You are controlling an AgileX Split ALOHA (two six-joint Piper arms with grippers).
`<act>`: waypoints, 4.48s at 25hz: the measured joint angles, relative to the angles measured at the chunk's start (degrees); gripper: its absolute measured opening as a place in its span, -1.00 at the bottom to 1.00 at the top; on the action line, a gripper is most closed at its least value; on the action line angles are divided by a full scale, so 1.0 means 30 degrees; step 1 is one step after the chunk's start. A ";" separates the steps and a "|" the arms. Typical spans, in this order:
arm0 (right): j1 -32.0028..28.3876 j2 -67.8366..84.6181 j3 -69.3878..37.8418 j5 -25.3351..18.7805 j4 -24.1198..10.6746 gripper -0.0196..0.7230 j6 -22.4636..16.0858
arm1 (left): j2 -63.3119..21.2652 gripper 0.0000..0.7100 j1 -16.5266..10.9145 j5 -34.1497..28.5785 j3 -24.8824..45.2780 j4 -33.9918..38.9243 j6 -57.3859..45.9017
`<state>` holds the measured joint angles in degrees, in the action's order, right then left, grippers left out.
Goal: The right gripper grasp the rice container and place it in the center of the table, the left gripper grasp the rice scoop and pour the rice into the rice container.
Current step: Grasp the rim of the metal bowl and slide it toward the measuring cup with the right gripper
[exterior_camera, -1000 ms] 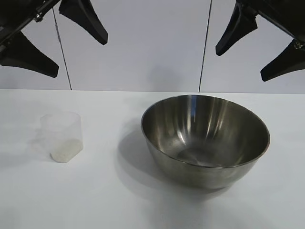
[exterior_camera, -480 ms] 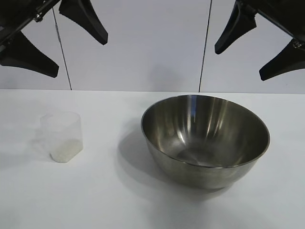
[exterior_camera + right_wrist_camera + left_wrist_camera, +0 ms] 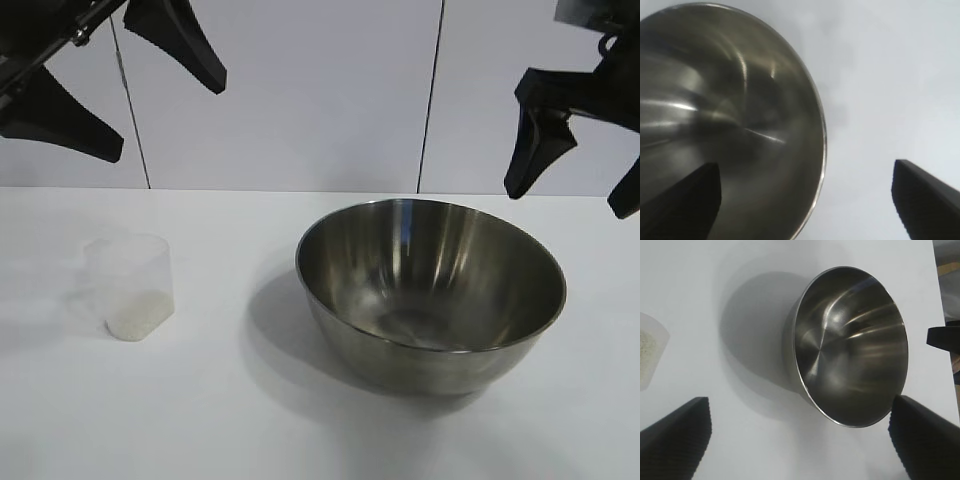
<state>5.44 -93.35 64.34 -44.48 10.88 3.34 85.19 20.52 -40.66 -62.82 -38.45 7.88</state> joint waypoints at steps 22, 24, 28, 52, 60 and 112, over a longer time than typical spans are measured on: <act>0.0044 -0.4099 0.0000 0.2846 0.1102 0.51 0.0321 | 0.0000 0.95 0.0000 0.0000 0.0000 0.0000 0.0991; 0.0044 -0.4099 0.0000 0.2846 0.1120 0.49 0.0321 | 0.0000 0.95 0.0000 0.0000 0.0000 0.0000 0.1006; 0.0044 -0.4347 0.0000 0.2846 0.1198 0.49 0.0321 | 0.0000 0.95 0.0000 0.0000 0.0000 0.0000 0.1051; 0.1986 -0.5552 0.0000 0.3171 0.2171 -0.92 0.0480 | 0.0000 0.95 0.0000 0.0000 0.0000 0.0000 0.1066; -0.0374 -0.4293 0.0000 0.1361 0.4854 -0.92 0.3284 | 0.0000 0.95 0.0000 0.0000 0.0000 0.0000 0.1066; 0.2439 -0.5868 0.0000 0.3172 0.5474 -0.92 0.2564 | 0.0000 0.95 0.0000 -0.0305 0.0000 0.0000 0.1113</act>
<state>12.76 -110.96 64.34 -34.96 27.30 11.03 85.19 20.52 -41.57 -62.82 -38.45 11.22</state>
